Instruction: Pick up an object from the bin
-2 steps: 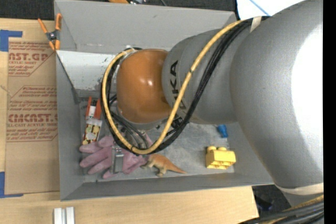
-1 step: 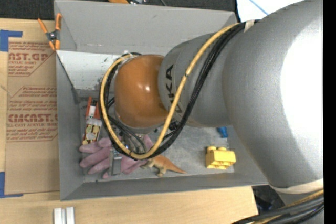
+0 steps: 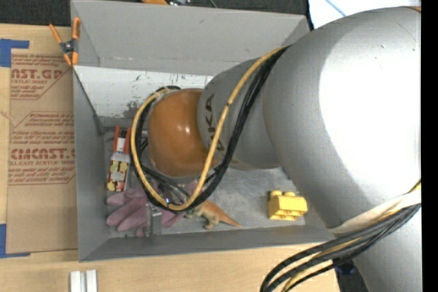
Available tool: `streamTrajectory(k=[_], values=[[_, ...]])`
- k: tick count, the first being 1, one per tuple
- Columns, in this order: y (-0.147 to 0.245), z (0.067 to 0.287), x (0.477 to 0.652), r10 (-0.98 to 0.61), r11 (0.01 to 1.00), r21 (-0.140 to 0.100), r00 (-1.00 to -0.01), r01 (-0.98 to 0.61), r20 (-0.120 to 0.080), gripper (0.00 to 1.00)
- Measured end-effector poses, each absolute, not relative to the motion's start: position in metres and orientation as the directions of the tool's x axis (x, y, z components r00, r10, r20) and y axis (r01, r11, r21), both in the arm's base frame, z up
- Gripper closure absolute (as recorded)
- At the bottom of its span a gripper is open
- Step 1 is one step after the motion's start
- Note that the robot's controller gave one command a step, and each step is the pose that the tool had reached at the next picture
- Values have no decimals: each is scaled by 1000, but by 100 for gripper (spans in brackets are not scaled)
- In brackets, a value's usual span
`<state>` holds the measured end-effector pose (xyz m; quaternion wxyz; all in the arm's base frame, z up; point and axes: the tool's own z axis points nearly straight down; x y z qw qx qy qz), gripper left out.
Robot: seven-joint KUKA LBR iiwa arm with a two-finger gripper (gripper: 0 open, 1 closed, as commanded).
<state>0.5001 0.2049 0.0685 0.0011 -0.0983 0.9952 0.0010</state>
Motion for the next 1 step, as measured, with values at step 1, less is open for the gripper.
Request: streamTrajectory(k=[1], values=[[196,71,484,-371,929,3,-928,-371,-23,100]])
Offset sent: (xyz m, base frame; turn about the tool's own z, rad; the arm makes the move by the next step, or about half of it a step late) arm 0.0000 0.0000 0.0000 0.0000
